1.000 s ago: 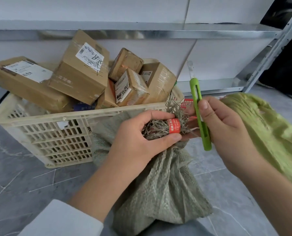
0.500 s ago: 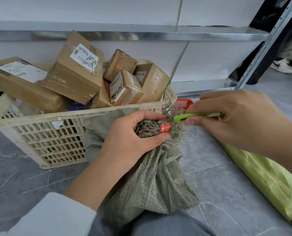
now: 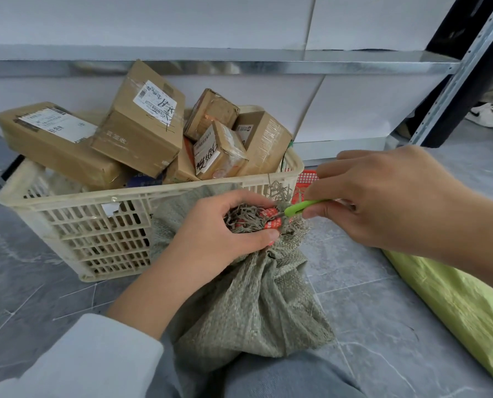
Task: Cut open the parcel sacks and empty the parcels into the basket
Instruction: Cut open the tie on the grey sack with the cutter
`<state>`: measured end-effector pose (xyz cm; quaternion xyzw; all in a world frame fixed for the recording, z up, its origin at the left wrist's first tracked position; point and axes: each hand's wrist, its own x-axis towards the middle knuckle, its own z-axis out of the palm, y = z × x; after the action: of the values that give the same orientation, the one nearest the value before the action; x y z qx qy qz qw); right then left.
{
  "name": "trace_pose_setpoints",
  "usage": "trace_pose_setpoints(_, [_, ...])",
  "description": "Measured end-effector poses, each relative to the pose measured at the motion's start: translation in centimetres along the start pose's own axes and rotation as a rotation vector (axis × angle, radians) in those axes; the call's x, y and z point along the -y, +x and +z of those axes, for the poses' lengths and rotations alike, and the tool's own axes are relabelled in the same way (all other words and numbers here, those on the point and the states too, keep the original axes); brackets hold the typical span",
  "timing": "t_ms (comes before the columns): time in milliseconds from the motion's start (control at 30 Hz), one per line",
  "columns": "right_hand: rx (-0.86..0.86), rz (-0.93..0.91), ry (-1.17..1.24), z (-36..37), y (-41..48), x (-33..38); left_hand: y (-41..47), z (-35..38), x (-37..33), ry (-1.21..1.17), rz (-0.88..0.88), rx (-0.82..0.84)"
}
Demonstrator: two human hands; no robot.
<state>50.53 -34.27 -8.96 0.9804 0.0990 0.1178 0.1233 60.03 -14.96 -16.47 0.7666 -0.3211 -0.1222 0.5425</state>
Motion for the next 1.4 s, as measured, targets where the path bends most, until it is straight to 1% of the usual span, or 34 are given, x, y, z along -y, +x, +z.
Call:
trace_pose_setpoints(167, [0.044, -0.065, -0.051, -0.3, 0.0, 0.2, -0.2, -0.1, -0.1, 0.117, 0.065, 0.0])
trace_pose_setpoints(267, [0.061, -0.111, -0.112, -0.4, 0.2, 0.3, -0.1, -0.2, 0.1, 0.131, 0.061, -0.001])
trace_pose_setpoints(333, [0.084, -0.139, -0.154, -0.6, 0.4, 0.4, 0.0, -0.4, 0.1, 0.066, 0.04, 0.034])
trace_pose_setpoints(400, [0.101, -0.151, -0.182, -0.7, 0.6, 0.3, 0.0, -0.6, 0.1, -0.093, 0.018, 0.086])
trace_pose_setpoints(467, [0.109, -0.154, -0.188, -0.5, 0.7, 0.3, 0.1, -0.8, 0.4, -0.225, 0.009, 0.08])
trace_pose_setpoints(533, [0.119, -0.17, -0.179, 0.0, 0.7, 0.5, 0.2, -0.8, 0.8, -0.273, -0.015, 0.052])
trace_pose_setpoints(700, [0.101, -0.218, -0.172, 0.7, 0.9, 0.6, 0.2, -0.8, 1.0, -0.301, -0.037, 0.075])
trace_pose_setpoints(800, [0.12, -0.208, -0.198, 0.7, 1.0, 0.2, 0.4, -0.8, 1.1, -0.306, -0.032, 0.1])
trace_pose_setpoints(967, [0.13, -0.147, -0.167, 1.3, 1.0, -0.8, 0.4, -0.7, 1.3, -0.299, -0.061, 0.134])
trace_pose_setpoints(1033, [0.195, -0.103, -0.282, 1.7, 0.6, -2.2, 0.4, -1.7, 1.8, -0.356, -0.103, 0.07])
trace_pose_setpoints(1067, [0.18, -0.068, -0.301, 1.5, 0.1, -2.9, 0.4, -2.2, 2.1, -0.358, -0.109, 0.015])
trace_pose_setpoints(1100, [0.116, -0.01, -0.277, 1.1, -0.3, -3.6, 0.4, -2.4, 2.2, -0.326, -0.096, -0.033])
trace_pose_setpoints(1167, [-0.084, 0.117, -0.093, 0.2, -0.5, -4.4, 0.3, -2.0, 2.0, -0.271, -0.074, -0.051])
trace_pose_setpoints(1233, [-0.215, 0.252, 0.193, -0.7, 0.1, -3.5, 0.3, -1.0, 1.6, -0.302, -0.076, -0.018])
trace_pose_setpoints(1267, [-0.241, 0.305, 0.351, -0.6, 0.6, -3.0, 0.3, -0.8, 1.5, -0.325, -0.079, -0.01])
trace_pose_setpoints(1300, [-0.218, 0.331, 0.506, -0.2, 1.2, -2.4, 0.3, -0.8, 1.5, -0.356, -0.087, -0.016])
trace_pose_setpoints(1400, [-0.079, 0.347, 1.025, 1.1, 2.5, -0.4, 0.4, -1.4, 1.4, -0.475, -0.146, -0.035])
